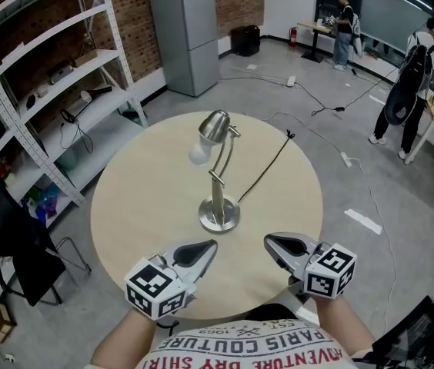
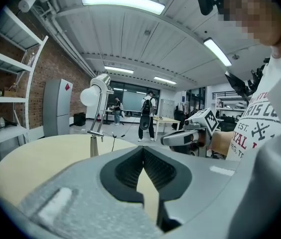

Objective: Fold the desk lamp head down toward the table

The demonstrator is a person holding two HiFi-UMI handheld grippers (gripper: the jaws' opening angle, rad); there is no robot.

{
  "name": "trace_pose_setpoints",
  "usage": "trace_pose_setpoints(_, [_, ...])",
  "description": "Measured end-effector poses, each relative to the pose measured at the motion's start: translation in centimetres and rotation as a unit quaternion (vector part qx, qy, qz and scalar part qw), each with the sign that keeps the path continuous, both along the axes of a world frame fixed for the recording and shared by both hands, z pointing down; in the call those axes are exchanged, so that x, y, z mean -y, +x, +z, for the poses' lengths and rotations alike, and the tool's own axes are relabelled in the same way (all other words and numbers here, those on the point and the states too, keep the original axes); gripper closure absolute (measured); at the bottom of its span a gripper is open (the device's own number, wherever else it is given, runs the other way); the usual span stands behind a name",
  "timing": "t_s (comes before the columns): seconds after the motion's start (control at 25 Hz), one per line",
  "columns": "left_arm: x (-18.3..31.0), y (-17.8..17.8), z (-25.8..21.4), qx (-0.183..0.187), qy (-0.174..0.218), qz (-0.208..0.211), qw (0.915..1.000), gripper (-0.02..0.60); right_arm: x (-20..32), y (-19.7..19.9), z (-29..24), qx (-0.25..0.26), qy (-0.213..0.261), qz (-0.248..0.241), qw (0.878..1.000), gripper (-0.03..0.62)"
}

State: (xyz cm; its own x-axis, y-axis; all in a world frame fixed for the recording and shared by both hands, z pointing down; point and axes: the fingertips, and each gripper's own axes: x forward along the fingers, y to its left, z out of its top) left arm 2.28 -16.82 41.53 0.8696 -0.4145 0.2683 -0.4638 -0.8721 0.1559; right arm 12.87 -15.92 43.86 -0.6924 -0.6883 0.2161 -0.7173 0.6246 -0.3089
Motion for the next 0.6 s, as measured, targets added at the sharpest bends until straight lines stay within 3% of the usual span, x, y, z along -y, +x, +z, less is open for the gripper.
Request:
trace_pose_setpoints(0.16, [1.0,0.5,-0.7,-0.003,0.006,0.009,0.9999,0.578,1.4,-0.1,-0.8,-0.004,0.003,-0.01,1.0,0.591])
trace_pose_setpoints(0.2, [1.3,0.6,-0.9,-0.004,0.005,0.013,0.9999,0.564,1.9,-0.1,-1.0,-0.005,0.003,-0.014,1.0,0.591])
trace_pose_setpoints(0.24, [1.7,0.7,-1.0,-0.002,0.007,0.013,0.9999,0.511,2.4,-0.1,-1.1,-0.005,0.004,-0.018,1.0,0.591])
trace_pose_setpoints(0.6, [7.4,-0.3,-3.6,0.004,0.029,-0.038,0.9988,0.394,7.5,0.4,0.0,0.012,0.001,-0.052,0.999,0.591])
